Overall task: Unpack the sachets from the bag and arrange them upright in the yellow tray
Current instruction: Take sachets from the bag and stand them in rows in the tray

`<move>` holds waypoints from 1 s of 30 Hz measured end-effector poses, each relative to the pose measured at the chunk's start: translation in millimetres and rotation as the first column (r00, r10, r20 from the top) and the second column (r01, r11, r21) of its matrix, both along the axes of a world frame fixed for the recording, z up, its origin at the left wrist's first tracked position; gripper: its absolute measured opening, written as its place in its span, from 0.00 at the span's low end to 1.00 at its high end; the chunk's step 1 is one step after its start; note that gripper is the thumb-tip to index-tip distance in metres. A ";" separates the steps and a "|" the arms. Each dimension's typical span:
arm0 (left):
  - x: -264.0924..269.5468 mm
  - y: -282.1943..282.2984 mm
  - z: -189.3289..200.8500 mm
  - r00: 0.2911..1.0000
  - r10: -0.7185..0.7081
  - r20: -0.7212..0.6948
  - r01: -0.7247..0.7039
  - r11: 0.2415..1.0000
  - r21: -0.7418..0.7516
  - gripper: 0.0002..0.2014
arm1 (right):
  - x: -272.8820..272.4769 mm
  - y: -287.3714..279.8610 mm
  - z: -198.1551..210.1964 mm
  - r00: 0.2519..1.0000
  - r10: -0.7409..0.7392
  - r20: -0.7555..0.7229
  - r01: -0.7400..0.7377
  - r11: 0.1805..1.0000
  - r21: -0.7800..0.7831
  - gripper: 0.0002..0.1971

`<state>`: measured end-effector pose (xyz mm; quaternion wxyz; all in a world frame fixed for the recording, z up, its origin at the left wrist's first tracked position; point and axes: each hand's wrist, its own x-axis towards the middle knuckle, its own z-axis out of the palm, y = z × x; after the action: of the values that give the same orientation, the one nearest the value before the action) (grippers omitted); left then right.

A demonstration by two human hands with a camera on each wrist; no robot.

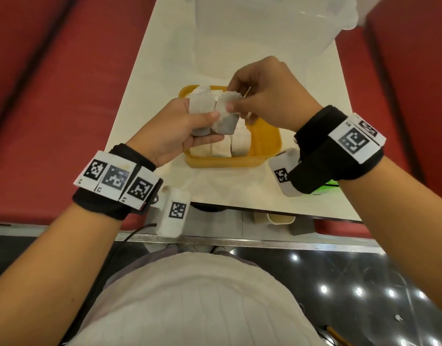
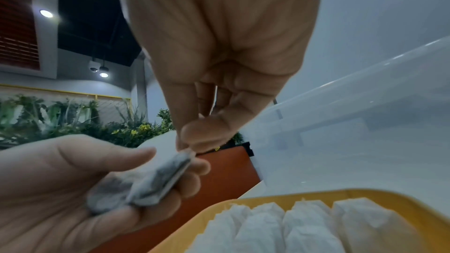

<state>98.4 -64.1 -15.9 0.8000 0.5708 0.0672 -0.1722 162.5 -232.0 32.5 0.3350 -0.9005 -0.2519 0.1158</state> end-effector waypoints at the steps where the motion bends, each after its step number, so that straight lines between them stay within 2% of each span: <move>1: -0.3 0.8 -0.2 1.000 0.012 -0.016 -0.013 1.000 -0.024 0.10 | 1.0 -4.8 2.0 1.000 -0.014 -0.008 0.014 1.000 0.005 0.06; 4: -1.0 6.8 -3.6 0.997 0.056 -0.051 -0.059 0.997 -0.053 0.14 | 5.2 -20.2 8.8 0.999 -0.042 0.002 0.042 0.998 -0.046 0.05; 7: -2.8 14.3 -10.2 0.995 0.088 -0.041 -0.087 0.996 0.013 0.17 | 7.2 -29.4 10.4 1.000 0.004 0.017 0.001 0.971 -0.238 0.03; 10: -5.2 17.0 -15.6 0.995 0.092 -0.029 -0.090 0.994 0.067 0.16 | 8.6 -25.4 -2.1 0.994 0.093 -0.061 -0.110 0.883 -0.455 0.01; 13: -7.6 15.9 -18.3 0.995 0.094 -0.029 -0.092 0.994 0.067 0.15 | 13.9 -15.7 -26.2 0.981 0.129 -0.141 -0.187 0.808 -0.559 0.03; 15: -8.5 15.5 -19.6 0.995 0.095 -0.032 -0.093 0.994 0.066 0.15 | 18.8 -10.8 -38.6 0.983 0.132 -0.127 -0.182 0.774 -0.607 0.05; 24: -9.3 17.0 -24.4 0.992 0.123 -0.017 -0.121 0.988 0.093 0.13 | 33.7 -7.3 -50.3 0.985 0.160 -0.071 -0.169 0.759 -0.629 0.01; 26: -8.1 15.7 -24.0 0.993 0.120 -0.014 -0.118 0.988 0.095 0.13 | 33.5 -6.9 -50.1 0.982 0.184 -0.034 -0.165 0.767 -0.620 0.04; 28: -6.3 14.4 -23.2 0.994 0.111 -0.011 -0.110 0.989 0.100 0.13 | 35.5 -9.4 -44.7 0.987 0.158 0.039 -0.108 0.814 -0.570 0.06; 30: -4.3 11.9 -22.5 0.996 0.093 -0.008 -0.092 0.989 0.113 0.13 | 37.9 -13.0 -30.5 0.989 0.087 0.118 -0.025 0.894 -0.447 0.07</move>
<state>94.1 -52.2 -38.3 0.7733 0.6100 0.1085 -0.1347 200.4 -245.0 2.0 0.0992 -0.9513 -0.2666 0.1186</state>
